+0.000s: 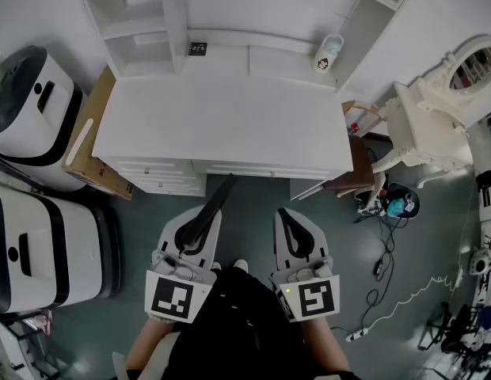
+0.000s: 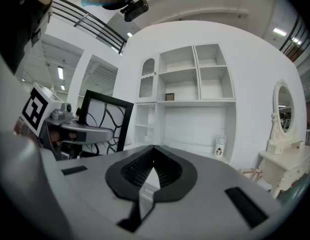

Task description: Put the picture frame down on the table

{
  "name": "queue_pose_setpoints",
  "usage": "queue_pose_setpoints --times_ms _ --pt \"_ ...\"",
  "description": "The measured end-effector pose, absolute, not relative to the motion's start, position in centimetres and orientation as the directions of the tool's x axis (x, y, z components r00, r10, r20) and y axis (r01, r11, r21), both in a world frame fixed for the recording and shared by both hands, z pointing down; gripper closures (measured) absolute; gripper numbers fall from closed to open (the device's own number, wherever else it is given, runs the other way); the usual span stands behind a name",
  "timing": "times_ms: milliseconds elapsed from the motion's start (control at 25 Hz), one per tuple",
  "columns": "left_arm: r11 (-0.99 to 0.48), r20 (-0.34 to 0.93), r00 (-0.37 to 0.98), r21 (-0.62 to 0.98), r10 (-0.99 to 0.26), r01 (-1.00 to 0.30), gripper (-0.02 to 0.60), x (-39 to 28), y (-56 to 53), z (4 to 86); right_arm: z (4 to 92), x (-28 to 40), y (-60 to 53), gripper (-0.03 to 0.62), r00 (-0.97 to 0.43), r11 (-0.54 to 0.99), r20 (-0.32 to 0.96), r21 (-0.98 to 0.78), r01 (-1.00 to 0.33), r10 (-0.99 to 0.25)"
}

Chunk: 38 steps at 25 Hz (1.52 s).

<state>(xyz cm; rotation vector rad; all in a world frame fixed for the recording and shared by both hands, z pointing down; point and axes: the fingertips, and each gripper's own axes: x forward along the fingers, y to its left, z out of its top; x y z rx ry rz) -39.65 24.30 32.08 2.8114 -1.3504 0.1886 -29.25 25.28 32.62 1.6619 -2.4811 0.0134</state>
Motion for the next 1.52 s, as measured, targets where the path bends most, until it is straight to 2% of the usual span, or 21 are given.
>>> queue_pose_setpoints --times_ms 920,1240,1520 --pt "-0.666 0.099 0.660 -0.036 -0.745 -0.745 0.569 -42.0 24.6 31.9 32.4 -31.1 26.1 0.592 -0.303 0.312 0.120 0.059 -0.948 -0.945" --pt "-0.716 0.088 0.711 -0.028 -0.697 -0.698 0.569 -42.7 25.4 32.3 32.7 -32.2 27.7 0.592 -0.249 0.259 0.119 0.076 -0.963 -0.961" --pt "-0.781 0.078 0.777 -0.032 -0.624 -0.624 0.569 -40.6 26.5 32.5 33.0 -30.7 29.9 0.592 -0.173 0.184 0.127 0.077 -0.980 -0.977"
